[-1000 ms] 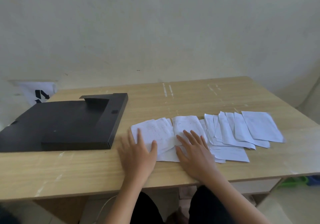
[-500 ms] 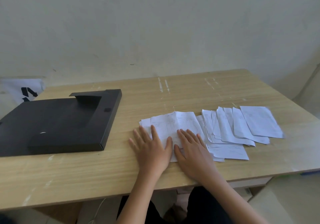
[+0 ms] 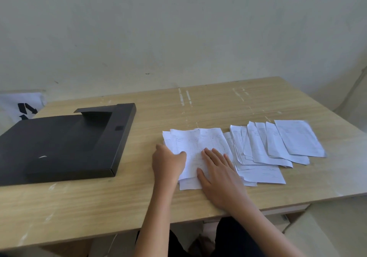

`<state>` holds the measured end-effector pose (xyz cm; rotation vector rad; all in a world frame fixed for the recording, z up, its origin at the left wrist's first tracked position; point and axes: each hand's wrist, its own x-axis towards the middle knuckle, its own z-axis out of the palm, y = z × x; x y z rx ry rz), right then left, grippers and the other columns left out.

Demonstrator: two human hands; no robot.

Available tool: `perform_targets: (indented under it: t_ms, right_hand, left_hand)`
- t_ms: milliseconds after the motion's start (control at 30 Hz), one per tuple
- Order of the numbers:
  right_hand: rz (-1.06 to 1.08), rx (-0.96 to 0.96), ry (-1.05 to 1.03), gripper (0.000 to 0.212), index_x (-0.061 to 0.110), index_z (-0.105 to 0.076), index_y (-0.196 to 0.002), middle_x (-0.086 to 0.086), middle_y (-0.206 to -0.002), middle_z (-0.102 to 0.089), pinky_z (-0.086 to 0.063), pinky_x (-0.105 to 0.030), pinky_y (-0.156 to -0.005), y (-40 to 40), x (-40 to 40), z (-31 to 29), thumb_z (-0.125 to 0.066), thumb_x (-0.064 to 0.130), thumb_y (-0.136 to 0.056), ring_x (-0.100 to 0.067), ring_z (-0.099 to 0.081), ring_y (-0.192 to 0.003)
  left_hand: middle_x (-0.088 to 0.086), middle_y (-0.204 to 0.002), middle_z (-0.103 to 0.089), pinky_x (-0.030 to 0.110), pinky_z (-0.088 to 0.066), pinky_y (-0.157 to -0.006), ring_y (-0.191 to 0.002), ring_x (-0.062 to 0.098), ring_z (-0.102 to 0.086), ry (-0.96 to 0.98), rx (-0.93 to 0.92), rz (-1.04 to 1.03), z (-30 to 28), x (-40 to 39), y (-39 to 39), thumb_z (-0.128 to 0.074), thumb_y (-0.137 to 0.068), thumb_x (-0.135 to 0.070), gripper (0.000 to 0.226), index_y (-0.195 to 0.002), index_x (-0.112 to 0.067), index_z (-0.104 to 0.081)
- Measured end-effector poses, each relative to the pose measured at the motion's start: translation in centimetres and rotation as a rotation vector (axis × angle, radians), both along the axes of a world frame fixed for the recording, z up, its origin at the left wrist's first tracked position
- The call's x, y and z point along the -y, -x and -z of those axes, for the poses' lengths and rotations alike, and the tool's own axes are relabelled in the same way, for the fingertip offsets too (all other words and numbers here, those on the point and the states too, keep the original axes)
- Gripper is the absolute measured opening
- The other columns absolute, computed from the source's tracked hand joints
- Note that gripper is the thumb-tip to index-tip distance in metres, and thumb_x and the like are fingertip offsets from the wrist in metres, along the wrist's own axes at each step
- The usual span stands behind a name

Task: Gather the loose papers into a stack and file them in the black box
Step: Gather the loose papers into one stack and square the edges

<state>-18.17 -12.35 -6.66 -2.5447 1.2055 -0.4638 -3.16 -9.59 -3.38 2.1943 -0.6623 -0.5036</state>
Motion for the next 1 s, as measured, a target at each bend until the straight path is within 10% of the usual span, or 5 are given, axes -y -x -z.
perform_targets:
  t_ms: [167, 433, 700, 1000]
  right_hand:
    - [-0.006, -0.008, 0.002, 0.061, 0.014, -0.018, -0.155, 0.003, -0.163, -0.018, 0.000, -0.035, -0.124, 0.0, 0.0, 0.1, -0.027, 0.042, -0.101, -0.013, -0.006, -0.152]
    - [-0.013, 0.014, -0.014, 0.059, 0.017, -0.019, -0.154, 0.005, -0.163, -0.017, 0.001, -0.035, -0.124, 0.0, 0.0, 0.0, -0.026, 0.043, -0.102, -0.011, -0.005, -0.152]
    - [0.052, 0.394, -0.202, 0.043, 0.024, -0.044, -0.143, 0.017, -0.152, -0.036, -0.017, -0.018, -0.111, 0.7, 0.2, -0.7, -0.037, 0.035, -0.102, 0.001, -0.019, -0.145]
    - [0.177, 0.737, -0.288, 0.037, 0.022, -0.052, -0.136, 0.009, -0.143, -0.051, -0.030, -0.022, -0.113, 1.8, 1.5, -2.9, -0.038, 0.014, -0.103, -0.002, -0.040, -0.134]
  left_hand:
    - [-0.001, -0.062, -0.049, 0.028, -0.035, -0.049, -0.059, 0.024, -0.050, -0.120, 0.104, 0.096, -0.6, -0.2, -0.1, -0.071, -0.081, -0.027, 0.036, -0.067, -0.011, -0.042]
    - [0.003, -0.102, -0.069, 0.037, -0.049, -0.072, -0.090, 0.032, -0.066, 0.096, 0.084, 0.137, -0.9, -1.1, 2.1, -0.064, -0.091, -0.024, 0.027, -0.108, -0.014, -0.046]
    - [-0.002, -0.124, -0.065, 0.046, -0.058, -0.088, -0.107, 0.021, -0.067, 0.376, -0.021, 0.015, -3.3, -3.9, -1.1, -0.077, -0.089, -0.023, 0.066, -0.142, -0.018, -0.039]
    - [-0.003, -0.108, -0.078, 0.030, -0.057, -0.074, -0.100, 0.015, -0.075, 0.522, -0.340, 0.097, -5.4, -2.9, -1.3, -0.077, -0.091, -0.018, 0.028, -0.118, -0.016, -0.068]
